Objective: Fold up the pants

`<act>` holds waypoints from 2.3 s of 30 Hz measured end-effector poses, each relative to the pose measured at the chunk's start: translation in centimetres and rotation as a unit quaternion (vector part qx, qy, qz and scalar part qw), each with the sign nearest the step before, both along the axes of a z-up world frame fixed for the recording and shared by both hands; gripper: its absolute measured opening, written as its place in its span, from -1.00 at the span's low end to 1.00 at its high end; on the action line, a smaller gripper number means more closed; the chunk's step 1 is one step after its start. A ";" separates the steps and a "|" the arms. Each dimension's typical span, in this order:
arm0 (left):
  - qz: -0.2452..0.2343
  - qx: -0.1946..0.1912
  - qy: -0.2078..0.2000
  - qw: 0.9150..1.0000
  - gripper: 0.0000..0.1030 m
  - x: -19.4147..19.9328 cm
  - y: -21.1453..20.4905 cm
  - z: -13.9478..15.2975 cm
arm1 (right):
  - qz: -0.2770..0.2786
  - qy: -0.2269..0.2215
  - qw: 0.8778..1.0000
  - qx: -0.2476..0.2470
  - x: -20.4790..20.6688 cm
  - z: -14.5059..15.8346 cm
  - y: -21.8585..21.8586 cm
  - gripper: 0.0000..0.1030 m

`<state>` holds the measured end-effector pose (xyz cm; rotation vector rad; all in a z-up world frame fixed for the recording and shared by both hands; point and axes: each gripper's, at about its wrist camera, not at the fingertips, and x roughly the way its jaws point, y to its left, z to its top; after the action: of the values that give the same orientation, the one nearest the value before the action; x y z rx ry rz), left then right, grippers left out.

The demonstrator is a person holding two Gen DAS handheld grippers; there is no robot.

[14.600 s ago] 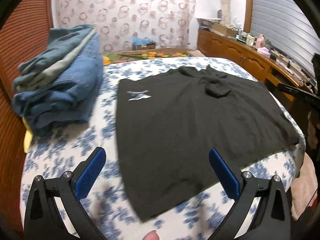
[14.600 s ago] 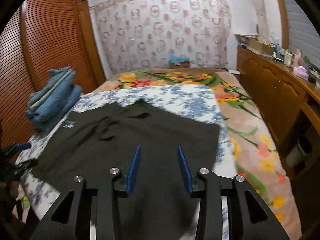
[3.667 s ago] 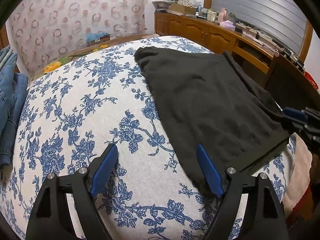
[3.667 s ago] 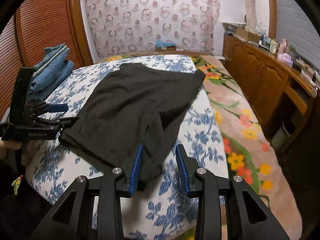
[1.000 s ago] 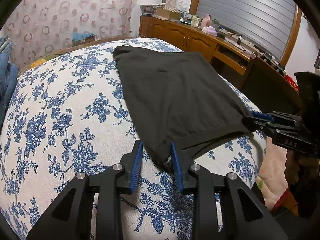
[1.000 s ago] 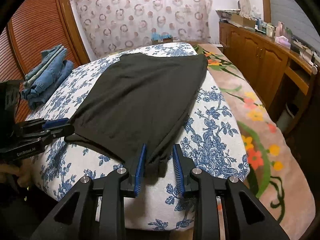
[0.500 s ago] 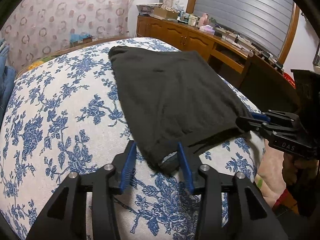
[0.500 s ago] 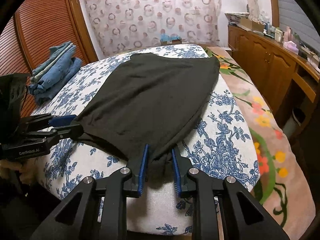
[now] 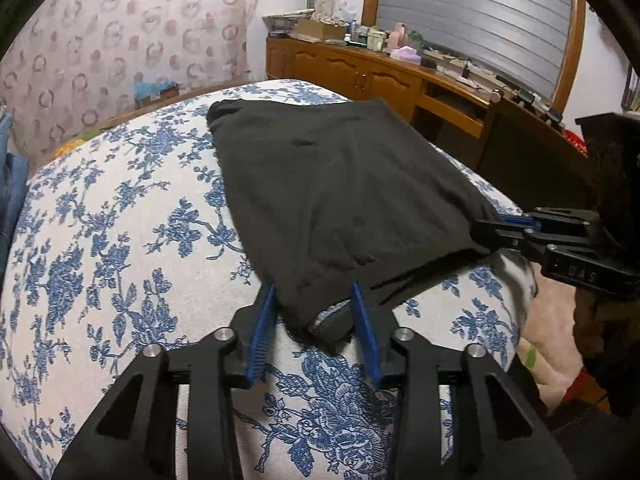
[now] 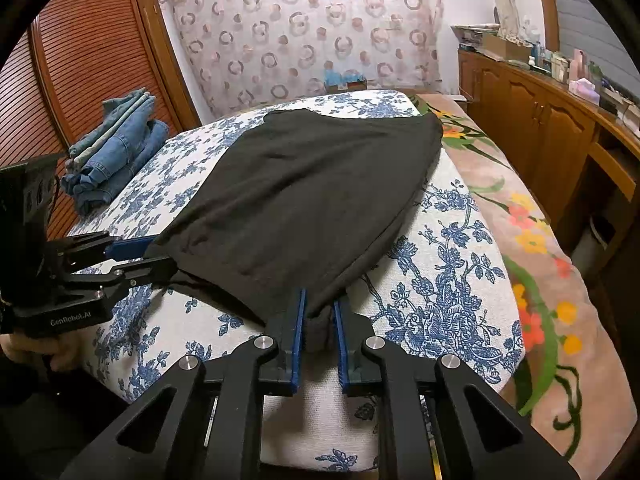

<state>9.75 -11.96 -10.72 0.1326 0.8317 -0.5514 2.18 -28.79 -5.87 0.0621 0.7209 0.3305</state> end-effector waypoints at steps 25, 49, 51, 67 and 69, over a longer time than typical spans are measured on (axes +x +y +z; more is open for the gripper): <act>0.010 -0.069 -0.131 0.989 -0.87 -0.7 3.4 15.2 | 0.081 -0.150 0.985 0.015 -1.5 13.9 3.2 -0.82; 0.137 -0.014 -0.245 0.960 -0.87 8.0 11.3 24.2 | 0.114 -0.215 0.969 0.040 13.0 21.8 10.7 -0.82; 0.137 -0.005 -0.220 0.966 -0.87 7.9 11.7 21.5 | 0.120 -0.197 0.973 0.021 12.9 19.2 11.2 -0.82; 0.109 0.008 -0.118 0.987 -0.86 5.2 10.3 11.9 | 0.154 -0.096 0.983 -0.022 15.1 10.8 12.6 -0.82; 0.107 0.005 -0.114 0.988 -0.86 4.4 10.6 11.5 | 0.157 -0.092 0.983 -0.016 14.2 10.7 11.3 -0.82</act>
<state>14.20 -1.32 0.76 0.1106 0.6165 -0.3227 16.40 -17.46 4.83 -0.1136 0.5505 0.6186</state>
